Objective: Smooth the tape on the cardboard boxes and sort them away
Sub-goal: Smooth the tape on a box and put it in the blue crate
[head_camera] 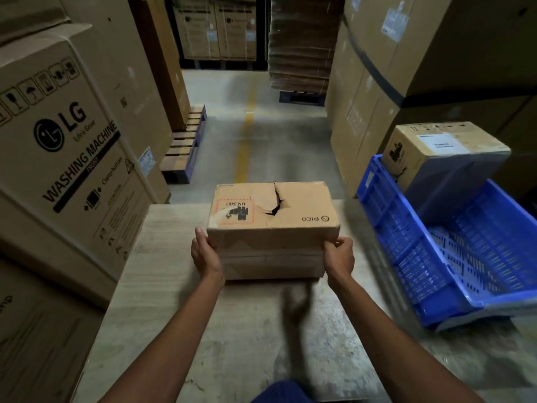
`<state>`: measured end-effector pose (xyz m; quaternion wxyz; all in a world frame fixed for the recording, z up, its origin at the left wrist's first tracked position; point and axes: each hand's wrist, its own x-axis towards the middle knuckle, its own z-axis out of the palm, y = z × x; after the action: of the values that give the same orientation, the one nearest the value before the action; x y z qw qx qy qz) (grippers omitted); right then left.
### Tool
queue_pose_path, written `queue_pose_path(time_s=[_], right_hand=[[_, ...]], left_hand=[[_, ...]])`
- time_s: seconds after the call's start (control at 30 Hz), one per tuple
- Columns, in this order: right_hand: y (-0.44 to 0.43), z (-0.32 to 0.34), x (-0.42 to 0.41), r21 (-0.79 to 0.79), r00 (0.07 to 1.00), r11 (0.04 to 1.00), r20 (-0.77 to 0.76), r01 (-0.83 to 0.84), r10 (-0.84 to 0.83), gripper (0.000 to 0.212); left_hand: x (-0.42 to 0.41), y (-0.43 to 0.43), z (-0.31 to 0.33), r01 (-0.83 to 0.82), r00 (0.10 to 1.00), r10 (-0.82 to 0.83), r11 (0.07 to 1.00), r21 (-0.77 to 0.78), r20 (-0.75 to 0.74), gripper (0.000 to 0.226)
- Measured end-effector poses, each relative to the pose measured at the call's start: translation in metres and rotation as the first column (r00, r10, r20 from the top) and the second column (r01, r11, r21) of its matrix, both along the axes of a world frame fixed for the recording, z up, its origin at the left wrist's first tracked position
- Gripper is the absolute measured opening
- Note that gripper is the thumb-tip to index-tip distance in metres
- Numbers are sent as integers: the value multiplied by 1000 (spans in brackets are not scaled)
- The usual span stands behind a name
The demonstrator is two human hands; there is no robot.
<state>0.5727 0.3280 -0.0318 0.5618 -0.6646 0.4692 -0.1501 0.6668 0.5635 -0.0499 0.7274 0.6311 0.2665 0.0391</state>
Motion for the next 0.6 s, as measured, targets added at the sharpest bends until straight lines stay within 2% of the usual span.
queue_pose_path(time_s=[0.07, 0.13, 0.23, 0.3, 0.37, 0.43, 0.53, 0.6], right_hand=[[-1, 1, -4, -12, 1000, 1000, -11, -5, 5, 19], [0, 5, -7, -56, 999, 998, 37, -18, 20, 25], [7, 17, -7, -310, 978, 950, 190, -25, 87, 40], [15, 27, -2, -490, 951, 871, 251, -39, 184, 45], [27, 35, 4, -632, 914, 770, 254, -92, 317, 44], [41, 39, 10, -737, 866, 654, 205, -171, 457, 37], [58, 33, 21, -817, 756, 466, 57, -340, 652, 38], [66, 24, 29, -866, 709, 253, -151, -430, 689, 34]], left_hand=[[-8, 3, 3, 10, 1000, -10, 1000, 9, -2, 66], [-17, 1, 17, 0, 999, -2, 999, 42, 41, 48], [-25, -7, 43, 26, 972, -96, 952, 304, 216, 21], [-26, -9, 54, 32, 898, -243, 867, 497, 366, 17], [-22, -7, 52, 33, 803, -423, 735, 677, 420, 22], [-18, -4, 43, 64, 742, -574, 574, 817, 346, 34], [-14, 2, 28, 144, 681, -727, 251, 957, 88, 54], [-12, 4, 26, 162, 658, -750, 57, 985, -65, 62]])
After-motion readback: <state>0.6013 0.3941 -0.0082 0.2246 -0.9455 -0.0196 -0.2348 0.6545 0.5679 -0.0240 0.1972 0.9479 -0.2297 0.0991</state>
